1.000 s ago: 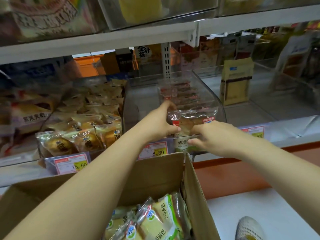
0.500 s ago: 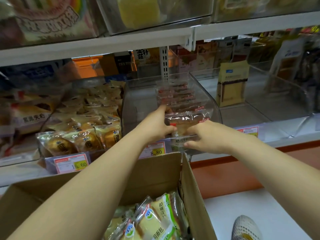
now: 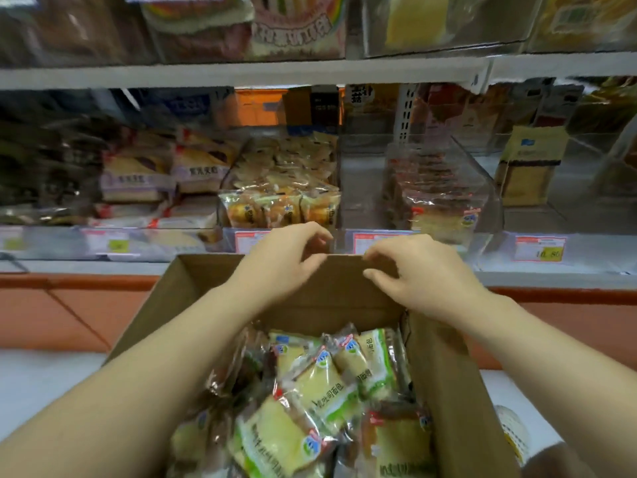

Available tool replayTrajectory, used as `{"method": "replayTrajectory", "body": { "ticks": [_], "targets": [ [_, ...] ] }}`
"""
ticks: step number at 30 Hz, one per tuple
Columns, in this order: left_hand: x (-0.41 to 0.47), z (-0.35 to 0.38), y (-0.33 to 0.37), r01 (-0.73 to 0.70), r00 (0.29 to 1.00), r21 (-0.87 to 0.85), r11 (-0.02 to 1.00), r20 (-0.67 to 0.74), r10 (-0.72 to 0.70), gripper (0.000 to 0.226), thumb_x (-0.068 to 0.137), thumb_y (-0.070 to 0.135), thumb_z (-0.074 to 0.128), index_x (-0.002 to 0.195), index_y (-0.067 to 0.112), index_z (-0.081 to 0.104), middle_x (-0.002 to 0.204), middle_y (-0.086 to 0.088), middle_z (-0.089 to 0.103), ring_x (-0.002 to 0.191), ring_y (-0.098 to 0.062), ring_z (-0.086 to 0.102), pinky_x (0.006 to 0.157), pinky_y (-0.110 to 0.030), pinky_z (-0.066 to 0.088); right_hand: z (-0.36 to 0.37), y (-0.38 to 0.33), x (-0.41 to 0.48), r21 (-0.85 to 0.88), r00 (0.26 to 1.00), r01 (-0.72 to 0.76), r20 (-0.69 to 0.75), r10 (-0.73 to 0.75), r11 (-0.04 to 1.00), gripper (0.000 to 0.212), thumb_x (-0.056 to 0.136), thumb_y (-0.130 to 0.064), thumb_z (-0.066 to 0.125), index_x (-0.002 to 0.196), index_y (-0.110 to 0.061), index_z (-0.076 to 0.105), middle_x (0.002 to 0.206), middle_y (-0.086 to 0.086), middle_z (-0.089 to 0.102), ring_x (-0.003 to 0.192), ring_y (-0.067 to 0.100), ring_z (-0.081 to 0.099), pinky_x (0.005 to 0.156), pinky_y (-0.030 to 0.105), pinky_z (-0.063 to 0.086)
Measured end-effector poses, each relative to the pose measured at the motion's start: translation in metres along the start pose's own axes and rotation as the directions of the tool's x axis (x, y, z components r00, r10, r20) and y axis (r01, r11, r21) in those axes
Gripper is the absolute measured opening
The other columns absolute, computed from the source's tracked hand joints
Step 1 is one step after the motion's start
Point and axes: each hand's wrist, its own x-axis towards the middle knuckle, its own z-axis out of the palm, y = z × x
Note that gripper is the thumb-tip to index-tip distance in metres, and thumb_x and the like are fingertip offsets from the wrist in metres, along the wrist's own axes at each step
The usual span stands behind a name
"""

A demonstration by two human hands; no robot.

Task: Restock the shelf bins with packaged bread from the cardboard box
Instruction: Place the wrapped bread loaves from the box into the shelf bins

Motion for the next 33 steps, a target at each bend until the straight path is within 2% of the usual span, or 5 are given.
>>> {"method": "replayTrajectory", "body": {
  "ticks": [10, 16, 22, 29, 33],
  "targets": [
    [-0.086, -0.03, -0.087, 0.246, 0.967, 0.096, 0.965, 0.048, -0.251, 0.031, 0.091, 0.034, 0.059, 0.122, 0.032, 0.056, 0.124, 0.011, 0.061, 0.116, -0.009, 0.054, 0.096, -0.031, 0.046, 0.085, -0.069, 0.012, 0.053, 0.795, -0.012, 0.606, -0.023, 0.999, 0.048, 0.088, -0.038, 0.061, 0.132, -0.022, 0.051, 0.121, -0.002, 0.06, 0.107, 0.016, 0.057, 0.089, 0.032, 0.05],
    [-0.081, -0.034, -0.103, 0.222, 0.967, 0.025, 0.975, 0.123, -0.223, 0.036, 0.091, 0.04, 0.059, 0.126, 0.036, 0.053, 0.124, 0.012, 0.059, 0.113, -0.008, 0.054, 0.097, -0.037, 0.048, 0.14, -0.058, 0.014, 0.072, 0.672, -0.239, 0.732, 0.111, 0.968, 0.076, 0.084, -0.035, 0.069, 0.146, -0.017, 0.028, 0.144, 0.005, 0.043, 0.13, 0.022, 0.043, 0.103, 0.028, 0.037],
    [-0.068, -0.033, -0.109, 0.21, 0.968, -0.004, 0.978, 0.143, -0.207, 0.037, 0.09, 0.039, 0.06, 0.127, 0.034, 0.052, 0.125, 0.01, 0.059, 0.111, -0.011, 0.056, 0.096, -0.04, 0.048, 0.158, -0.054, 0.016, 0.102, 0.605, -0.237, 0.793, 0.064, 0.966, 0.059, 0.075, -0.031, 0.078, 0.129, -0.025, 0.053, 0.127, -0.002, 0.054, 0.111, 0.016, 0.053, 0.093, 0.028, 0.045],
    [-0.071, -0.032, -0.106, 0.211, 0.965, -0.084, 0.974, 0.178, -0.194, 0.041, 0.091, 0.037, 0.061, 0.13, 0.033, 0.05, 0.128, 0.009, 0.056, 0.113, -0.01, 0.054, 0.098, -0.033, 0.046, 0.098, -0.066, 0.026, 0.138, 0.858, -0.051, 0.513, -0.027, 0.989, 0.033, 0.077, -0.021, 0.075, 0.107, -0.027, 0.064, 0.101, -0.012, 0.063, 0.091, 0.003, 0.058, 0.079, 0.018, 0.048],
    [-0.07, -0.035, -0.098, 0.21, 0.964, -0.287, 0.935, 0.222, -0.148, 0.071, 0.084, 0.036, 0.069, 0.144, 0.031, 0.033, 0.136, 0.007, 0.048, 0.115, -0.011, 0.052, 0.096, -0.025, 0.043, 0.041, -0.074, 0.023, 0.228, 0.968, -0.003, 0.244, -0.054, 0.974, 0.034, 0.074, -0.018, 0.078, 0.099, -0.032, 0.061, 0.094, -0.017, 0.061, 0.078, -0.003, 0.056, 0.069, 0.008, 0.043]
  ]
}}
